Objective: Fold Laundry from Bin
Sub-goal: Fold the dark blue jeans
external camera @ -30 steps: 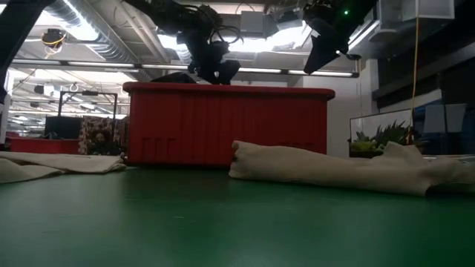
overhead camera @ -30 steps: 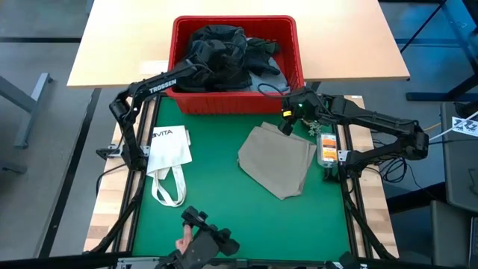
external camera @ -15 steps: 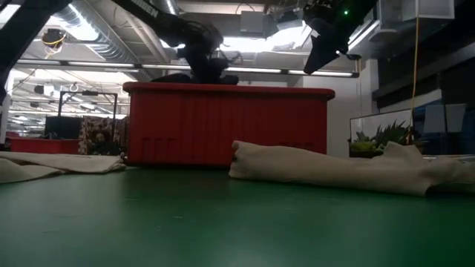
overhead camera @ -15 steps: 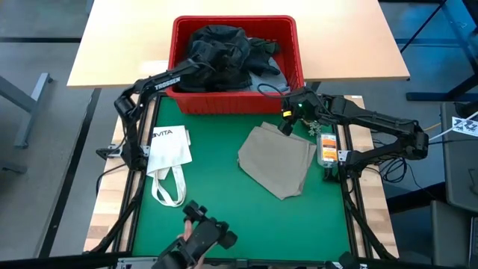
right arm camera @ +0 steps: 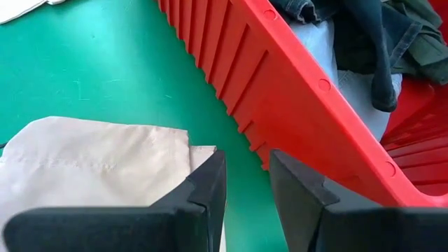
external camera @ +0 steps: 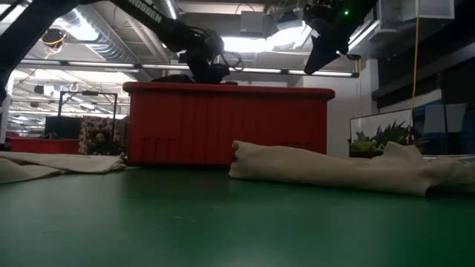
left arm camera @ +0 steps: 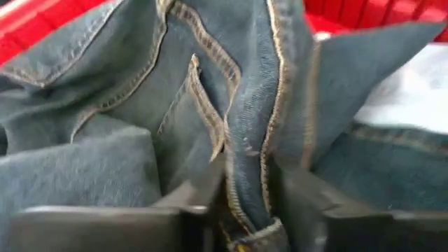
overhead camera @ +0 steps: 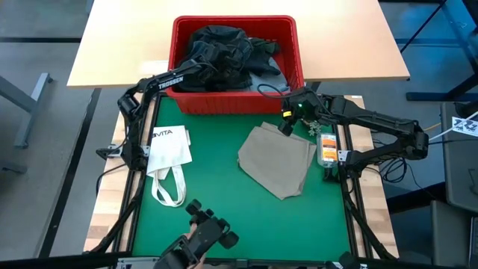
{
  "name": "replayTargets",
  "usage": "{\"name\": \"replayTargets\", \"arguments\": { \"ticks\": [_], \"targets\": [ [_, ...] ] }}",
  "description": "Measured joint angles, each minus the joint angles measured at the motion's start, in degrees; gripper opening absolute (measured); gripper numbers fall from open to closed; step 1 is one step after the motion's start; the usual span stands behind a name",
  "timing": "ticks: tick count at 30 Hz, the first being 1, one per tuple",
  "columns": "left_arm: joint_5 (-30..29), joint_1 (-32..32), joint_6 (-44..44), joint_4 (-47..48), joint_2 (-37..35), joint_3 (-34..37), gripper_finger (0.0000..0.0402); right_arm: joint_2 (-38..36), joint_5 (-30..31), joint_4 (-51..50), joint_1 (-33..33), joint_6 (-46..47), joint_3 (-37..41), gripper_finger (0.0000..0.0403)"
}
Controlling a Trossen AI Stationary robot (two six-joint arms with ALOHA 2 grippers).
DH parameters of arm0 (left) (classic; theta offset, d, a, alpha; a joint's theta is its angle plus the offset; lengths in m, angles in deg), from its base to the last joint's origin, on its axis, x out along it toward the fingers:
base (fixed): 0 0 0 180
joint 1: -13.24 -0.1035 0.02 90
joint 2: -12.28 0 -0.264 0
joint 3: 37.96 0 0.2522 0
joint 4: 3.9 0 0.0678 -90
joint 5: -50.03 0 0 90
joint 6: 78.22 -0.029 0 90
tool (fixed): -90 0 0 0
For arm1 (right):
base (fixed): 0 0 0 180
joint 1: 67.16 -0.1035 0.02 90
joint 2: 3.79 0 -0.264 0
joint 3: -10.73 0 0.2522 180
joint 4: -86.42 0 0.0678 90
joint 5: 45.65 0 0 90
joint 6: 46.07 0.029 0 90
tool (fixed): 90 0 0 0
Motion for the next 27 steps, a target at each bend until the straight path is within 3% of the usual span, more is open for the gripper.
{"name": "replayTargets", "arguments": {
  "ticks": [3,12,17,27],
  "targets": [
    [2.55,0.04,0.04,2.08,0.00,-4.57,0.0020,0.00,0.00,0.00,0.00,-0.02,0.00,0.0110],
    [5.66,0.08,-0.02,12.81,0.00,-26.34,0.0015,0.00,-0.02,0.56,0.00,-0.01,0.00,0.0110],
    [10.68,0.20,0.17,19.13,-0.10,-38.95,0.0015,0.00,-0.02,4.91,0.00,-0.02,0.00,0.0110],
    [17.56,0.69,0.66,17.48,-10.13,-36.64,0.0016,0.00,2.52,20.06,-0.04,-0.06,0.00,0.0110]
  ]
}}
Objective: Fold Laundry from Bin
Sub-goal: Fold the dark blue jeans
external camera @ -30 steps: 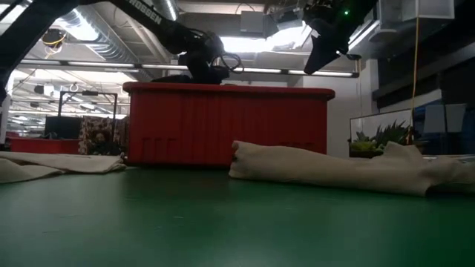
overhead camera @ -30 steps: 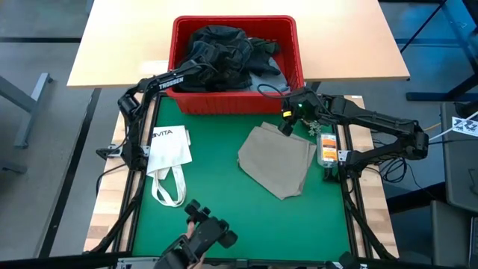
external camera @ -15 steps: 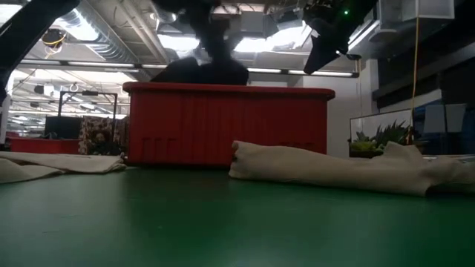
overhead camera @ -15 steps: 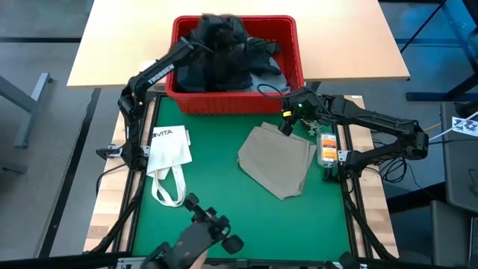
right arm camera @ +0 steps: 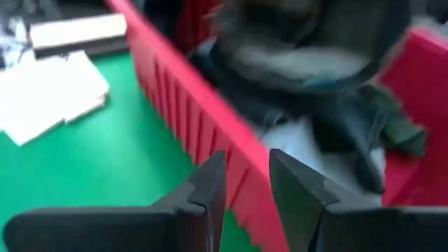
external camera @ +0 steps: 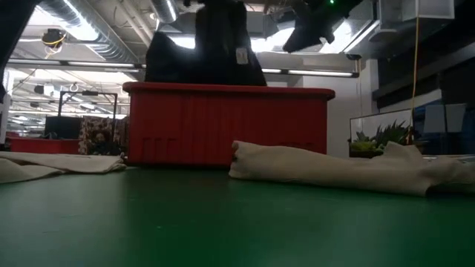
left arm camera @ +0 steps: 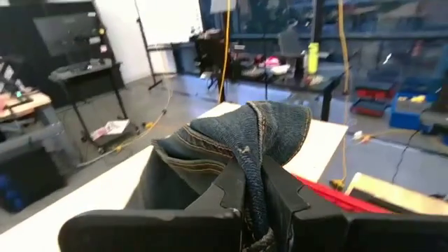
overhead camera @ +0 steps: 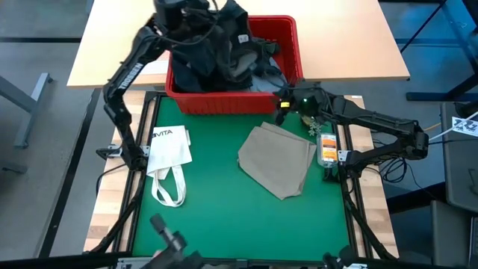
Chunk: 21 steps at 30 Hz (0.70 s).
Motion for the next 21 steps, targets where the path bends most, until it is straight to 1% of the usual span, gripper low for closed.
{"name": "replayTargets", "arguments": {
  "ticks": [5,7,9,11,12,15,17,19,21],
  "targets": [
    [4.43,1.08,2.58,0.32,-3.13,0.00,0.0017,0.52,4.31,7.92,0.10,-2.81,0.00,0.0110],
    [5.16,1.69,2.75,0.99,-4.04,0.00,0.0017,0.80,3.08,10.72,0.77,-2.20,0.00,0.0110],
    [5.34,2.36,2.75,1.57,-4.58,0.00,0.0017,0.90,-1.16,13.53,1.31,0.33,0.00,0.0110],
    [5.42,3.11,2.75,1.95,-4.84,0.00,0.0017,1.21,-3.44,16.44,1.68,1.40,-0.02,0.0110],
    [5.48,3.53,2.73,2.16,-4.86,0.00,0.0017,1.36,-3.76,16.77,1.68,1.46,-0.02,0.0110],
    [5.85,4.60,2.73,3.12,-4.87,0.00,0.0017,2.09,-0.93,18.29,1.80,1.06,-0.01,0.0110],
    [6.19,5.21,2.73,3.45,-4.87,0.00,0.0017,2.24,0.19,19.30,3.11,0.99,0.02,0.0110],
    [6.97,5.81,2.73,3.63,-4.86,0.00,0.0017,2.63,-0.44,20.47,4.65,1.81,-0.04,0.0110],
    [7.02,6.45,2.73,3.61,-4.87,0.00,0.0017,3.53,-2.68,20.58,6.38,4.20,-0.04,0.0110]
  ]
}}
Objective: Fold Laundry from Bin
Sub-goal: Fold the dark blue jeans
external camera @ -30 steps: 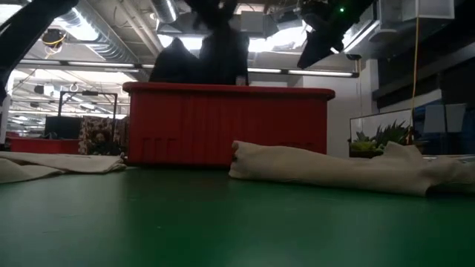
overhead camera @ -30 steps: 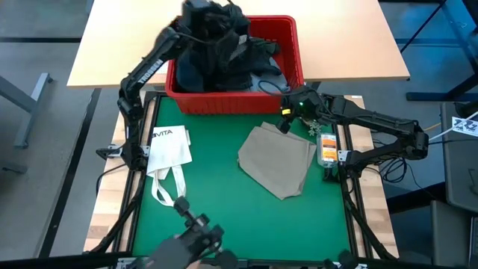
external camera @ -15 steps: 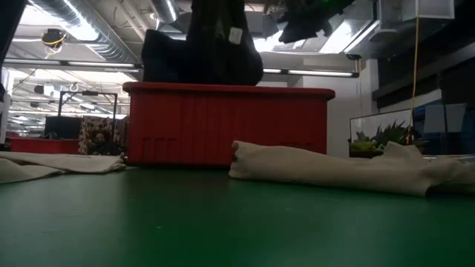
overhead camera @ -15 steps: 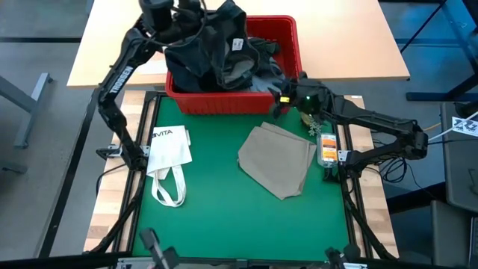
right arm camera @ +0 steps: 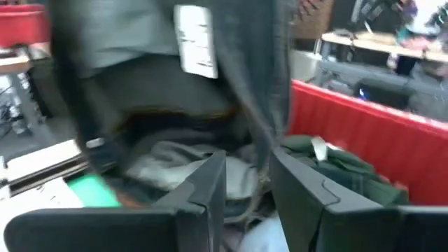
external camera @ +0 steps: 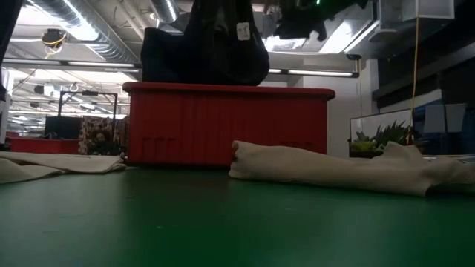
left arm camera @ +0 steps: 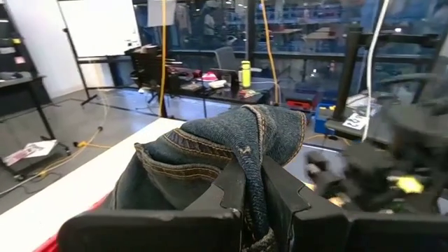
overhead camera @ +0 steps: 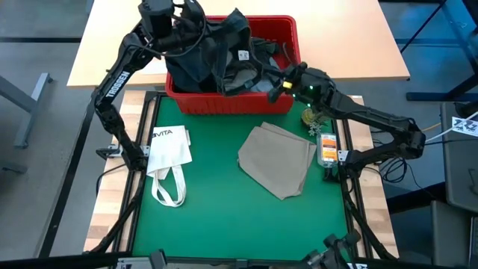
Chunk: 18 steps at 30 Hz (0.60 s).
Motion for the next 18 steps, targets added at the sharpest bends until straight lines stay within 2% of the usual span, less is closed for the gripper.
{"name": "replayTargets", "arguments": {
  "ticks": [4,6,13,18],
  "targets": [
    [0.13,0.88,0.00,0.29,0.02,0.00,0.0017,2.31,-7.79,-1.84,2.14,4.09,0.04,0.0110],
    [0.13,0.90,0.00,0.61,0.00,0.00,0.0017,3.77,-9.59,-2.98,2.38,4.18,0.04,0.0110],
    [0.19,0.87,-0.02,1.18,0.00,0.00,0.0017,8.05,-7.91,-2.35,2.30,3.47,0.09,0.0110],
    [2.27,0.85,-0.02,1.36,0.00,0.00,0.0017,10.13,-8.17,-0.51,2.30,3.42,0.07,0.0106]
  ]
}}
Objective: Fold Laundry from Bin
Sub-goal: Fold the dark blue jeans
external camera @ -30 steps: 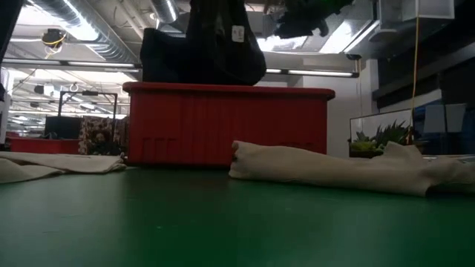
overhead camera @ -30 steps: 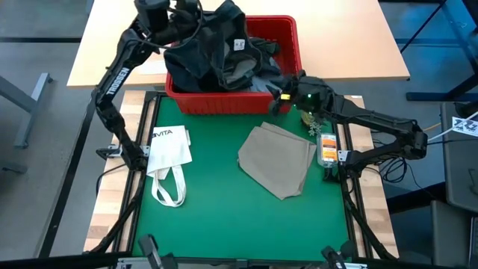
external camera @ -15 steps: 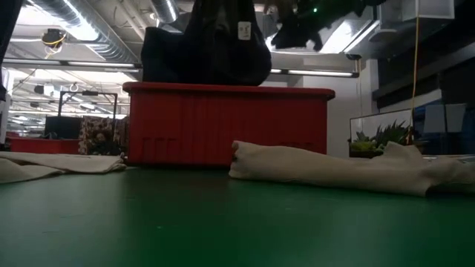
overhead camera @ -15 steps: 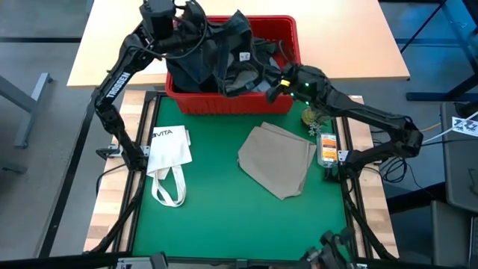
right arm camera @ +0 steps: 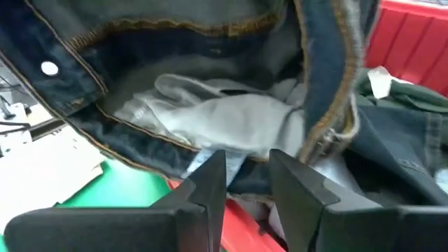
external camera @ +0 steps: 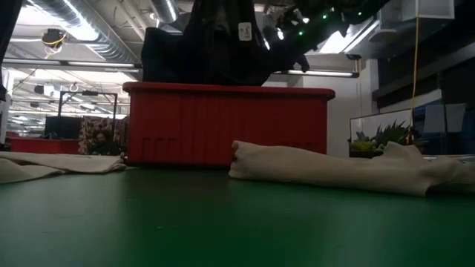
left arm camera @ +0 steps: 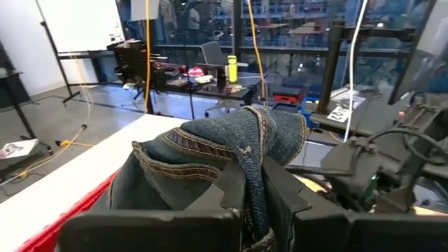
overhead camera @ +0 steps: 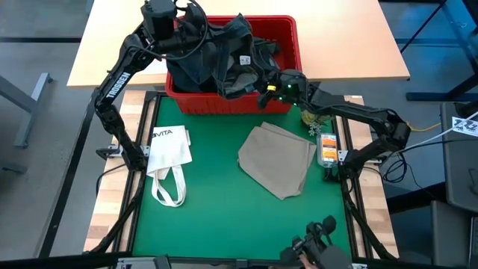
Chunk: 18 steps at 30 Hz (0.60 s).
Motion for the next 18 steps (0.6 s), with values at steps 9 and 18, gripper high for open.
{"name": "replayTargets", "arguments": {
  "ticks": [9,18],
  "targets": [
    [1.19,0.75,0.07,2.64,-1.47,0.02,0.0018,-0.36,-5.02,5.18,0.00,1.65,0.00,0.0016],
    [1.66,6.09,2.88,18.38,-8.19,0.02,0.0018,-9.30,-21.36,5.93,-0.09,6.01,0.00,0.0007]
  ]
}}
